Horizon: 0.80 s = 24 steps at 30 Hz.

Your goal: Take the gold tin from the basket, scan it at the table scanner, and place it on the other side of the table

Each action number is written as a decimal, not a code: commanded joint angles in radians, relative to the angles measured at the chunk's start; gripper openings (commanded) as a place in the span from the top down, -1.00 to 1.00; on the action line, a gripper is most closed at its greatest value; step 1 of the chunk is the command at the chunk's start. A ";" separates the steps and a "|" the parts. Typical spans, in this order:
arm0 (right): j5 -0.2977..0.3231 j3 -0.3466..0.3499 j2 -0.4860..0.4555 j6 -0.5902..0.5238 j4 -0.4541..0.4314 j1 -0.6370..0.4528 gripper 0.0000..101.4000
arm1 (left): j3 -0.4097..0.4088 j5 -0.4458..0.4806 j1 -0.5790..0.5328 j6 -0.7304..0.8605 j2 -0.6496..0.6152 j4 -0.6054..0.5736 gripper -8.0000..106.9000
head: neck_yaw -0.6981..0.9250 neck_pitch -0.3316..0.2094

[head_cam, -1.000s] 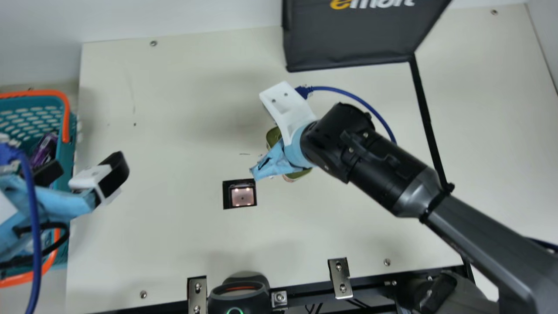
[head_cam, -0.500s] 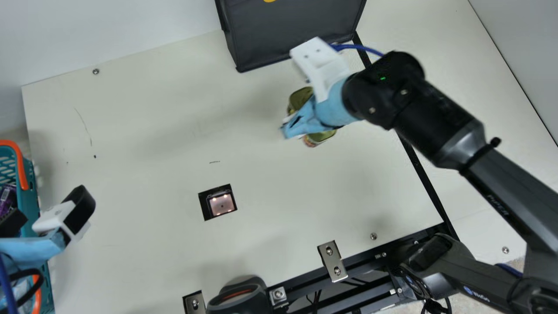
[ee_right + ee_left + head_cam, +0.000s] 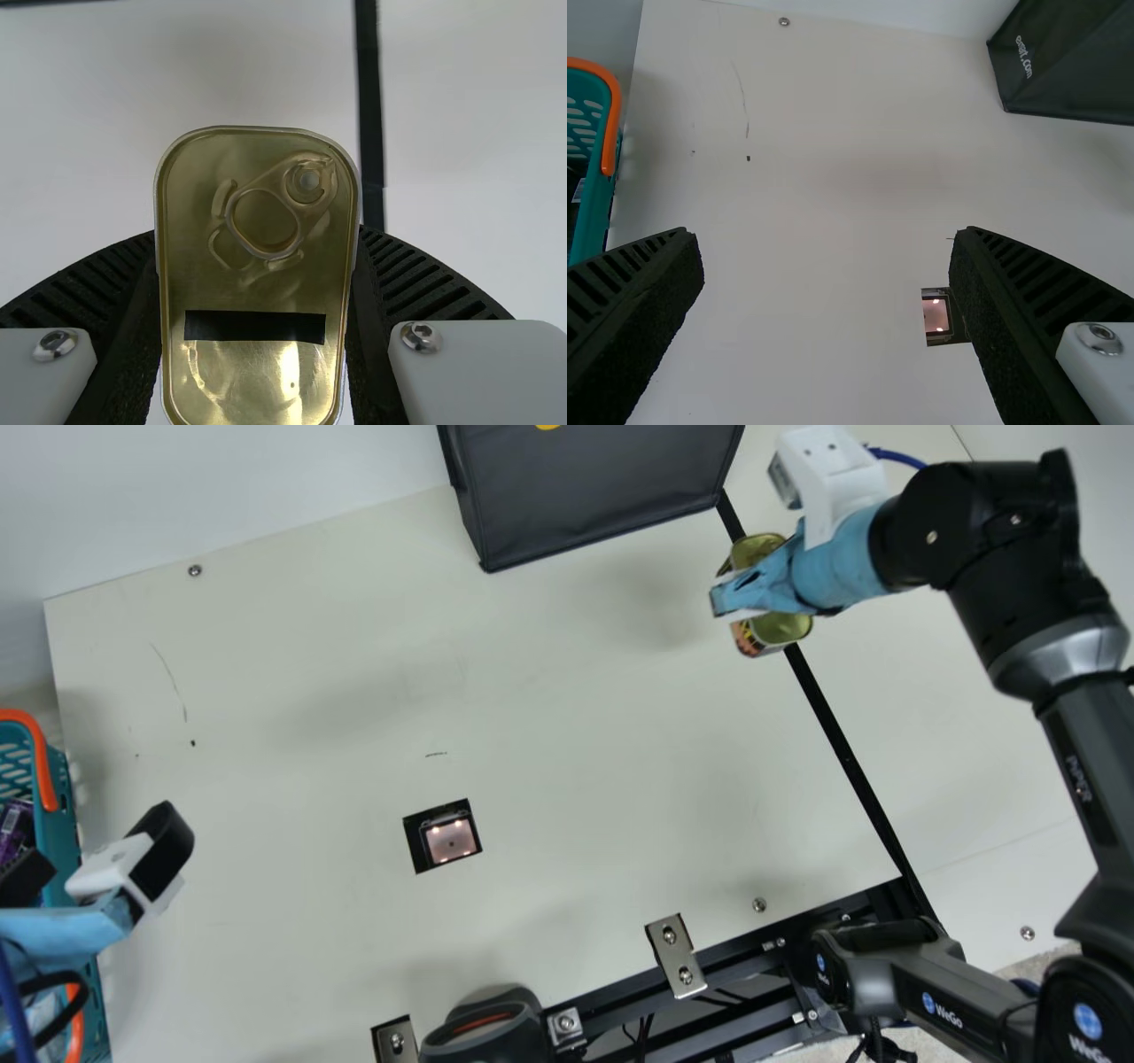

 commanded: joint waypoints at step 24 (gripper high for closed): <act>-0.092 -0.292 0.317 0.177 -0.121 -0.077 1.00 | 0.000 0.000 0.000 0.000 0.000 0.000 -0.71 | -0.002 -0.027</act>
